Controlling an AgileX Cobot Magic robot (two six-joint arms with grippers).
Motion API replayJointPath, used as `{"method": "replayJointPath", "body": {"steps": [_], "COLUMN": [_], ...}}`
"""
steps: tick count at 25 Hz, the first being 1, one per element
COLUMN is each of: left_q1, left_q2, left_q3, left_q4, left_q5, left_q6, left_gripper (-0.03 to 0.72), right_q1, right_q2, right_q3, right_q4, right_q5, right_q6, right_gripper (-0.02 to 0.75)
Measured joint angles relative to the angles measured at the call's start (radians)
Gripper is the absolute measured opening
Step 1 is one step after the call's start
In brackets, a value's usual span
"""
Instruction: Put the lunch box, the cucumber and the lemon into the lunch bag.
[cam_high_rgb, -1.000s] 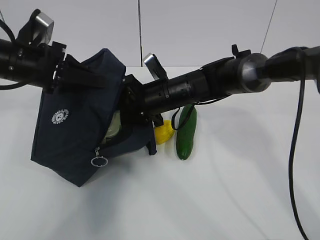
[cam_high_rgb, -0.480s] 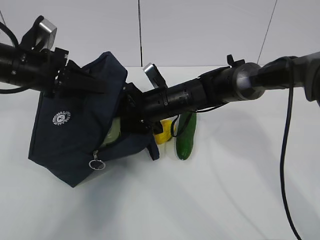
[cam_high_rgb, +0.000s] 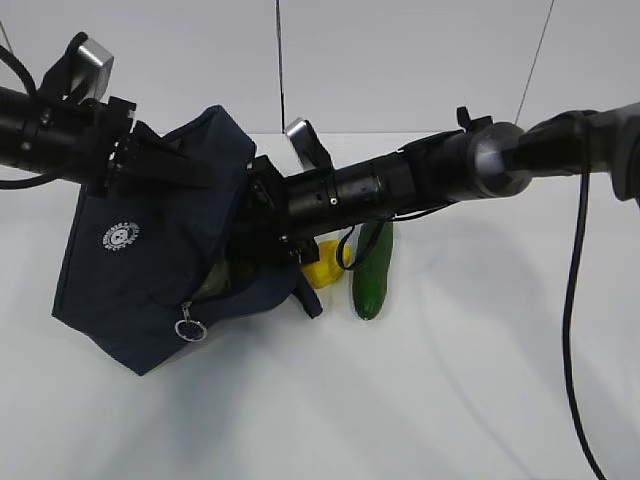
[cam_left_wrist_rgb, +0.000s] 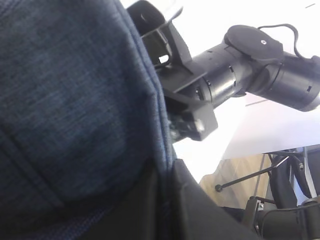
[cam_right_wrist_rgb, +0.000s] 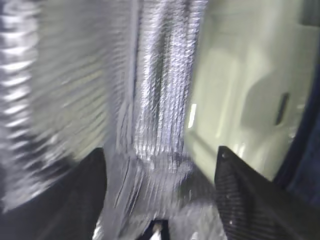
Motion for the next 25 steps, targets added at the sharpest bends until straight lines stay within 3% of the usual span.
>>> {"method": "replayJointPath", "body": {"steps": [9, 21, 25], "left_q1": [0.0, 0.0, 0.0], "left_q2": [0.0, 0.0, 0.0], "left_q3": [0.0, 0.0, 0.0], "left_q4": [0.0, -0.042, -0.067], "left_q5": [0.038, 0.043, 0.043], "left_q6": [0.001, -0.019, -0.021], "left_gripper": [0.012, 0.012, 0.012], "right_q1": [-0.019, -0.019, -0.019], "right_q2": [-0.039, -0.193, -0.247], "right_q3": [0.0, 0.0, -0.024], "right_q4": [-0.049, -0.416, -0.589], "right_q5": [0.092, 0.053, 0.047], "right_q6": [-0.051, 0.155, 0.285], "right_gripper": [0.507, 0.507, 0.507]}}
